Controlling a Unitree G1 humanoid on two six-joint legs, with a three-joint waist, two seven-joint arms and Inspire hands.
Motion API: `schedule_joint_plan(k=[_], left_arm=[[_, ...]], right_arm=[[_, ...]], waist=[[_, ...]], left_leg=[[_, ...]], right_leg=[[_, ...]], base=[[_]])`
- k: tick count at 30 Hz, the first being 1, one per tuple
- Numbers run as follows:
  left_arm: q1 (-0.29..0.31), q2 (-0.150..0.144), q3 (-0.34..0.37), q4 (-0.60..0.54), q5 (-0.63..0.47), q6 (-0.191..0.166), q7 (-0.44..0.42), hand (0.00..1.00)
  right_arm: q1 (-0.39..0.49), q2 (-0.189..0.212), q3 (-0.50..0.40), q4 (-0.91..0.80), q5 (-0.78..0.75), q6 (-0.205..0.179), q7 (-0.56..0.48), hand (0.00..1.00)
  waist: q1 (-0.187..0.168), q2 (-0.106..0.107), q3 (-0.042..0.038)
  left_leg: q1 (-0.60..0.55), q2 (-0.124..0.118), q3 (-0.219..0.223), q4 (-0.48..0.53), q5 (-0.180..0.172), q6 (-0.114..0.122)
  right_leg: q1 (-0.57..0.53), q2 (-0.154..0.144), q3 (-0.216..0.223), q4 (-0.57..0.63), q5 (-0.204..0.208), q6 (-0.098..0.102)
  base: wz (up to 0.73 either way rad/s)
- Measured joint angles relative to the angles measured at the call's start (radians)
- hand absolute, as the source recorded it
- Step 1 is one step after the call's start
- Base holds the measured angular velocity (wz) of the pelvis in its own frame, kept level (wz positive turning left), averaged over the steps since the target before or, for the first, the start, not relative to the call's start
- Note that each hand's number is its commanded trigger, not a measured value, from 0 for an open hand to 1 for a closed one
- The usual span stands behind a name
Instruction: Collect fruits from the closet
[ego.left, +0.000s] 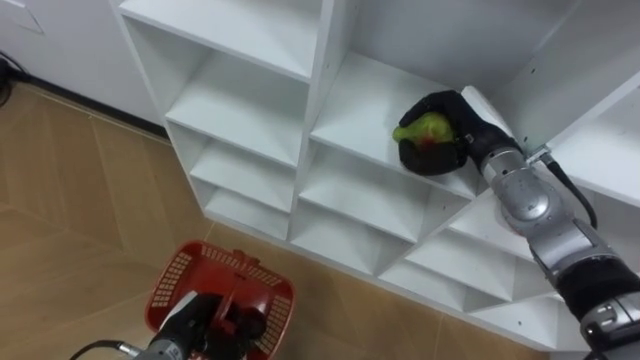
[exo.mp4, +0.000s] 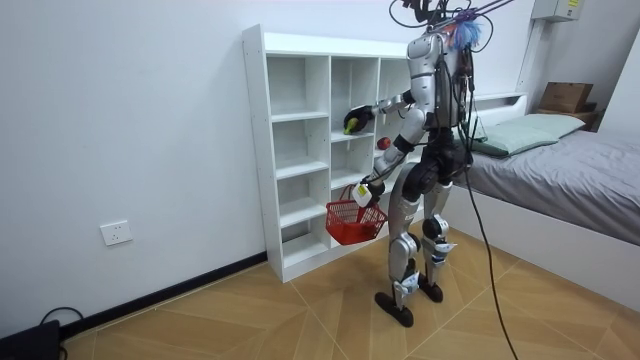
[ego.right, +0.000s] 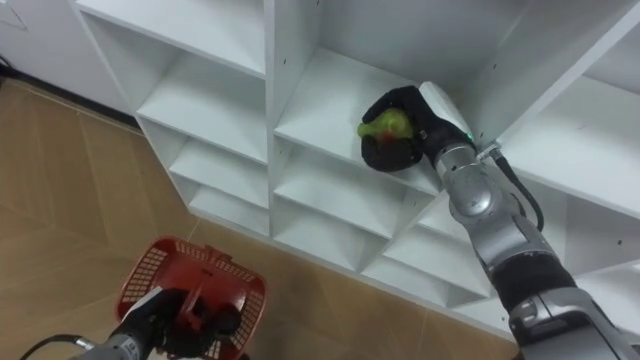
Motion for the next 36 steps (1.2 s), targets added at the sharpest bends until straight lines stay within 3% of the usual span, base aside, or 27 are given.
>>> schedule_joint_plan(k=[13,20,34,36], left_arm=[[-0.008,-0.016,-0.001,0.001,0.0,0.0,0.032,1.0],[-0.008,-0.021,-0.002,0.003,0.03,-0.007,0.039,1.0],[-0.016,-0.025,-0.016,0.009,0.023,-0.016,0.034,1.0],[-0.017,-0.027,-0.019,0.008,0.023,-0.016,0.036,1.0]], right_arm=[[0.0,0.001,-0.001,-0.02,-0.033,0.002,0.01,1.0],[0.004,-0.001,-0.003,-0.068,-0.086,-0.001,0.011,1.0],[0.132,-0.008,-0.002,-0.413,-0.123,0.008,0.053,1.0],[0.181,-0.006,-0.002,-0.472,-0.126,0.012,0.067,1.0]], waist=[[-0.003,0.012,-0.0012],[-0.008,0.033,0.0076],[-0.034,0.04,0.0027],[-0.044,0.046,-0.0044]], left_leg=[[0.002,0.001,0.004,-0.001,0.0,0.0],[0.008,0.002,0.009,-0.004,0.0,0.0],[0.034,0.018,0.074,-0.018,-0.004,0.0],[0.037,0.021,0.082,-0.017,-0.007,0.0]], right_leg=[[-0.001,0.001,0.004,0.002,0.0,0.0],[0.0,0.002,0.01,0.002,0.001,-0.001],[-0.009,0.008,0.058,0.012,0.002,-0.002],[-0.006,0.01,0.059,0.011,0.003,-0.005]], base=[[0.0],[-0.01],[-0.11],[-0.07]])
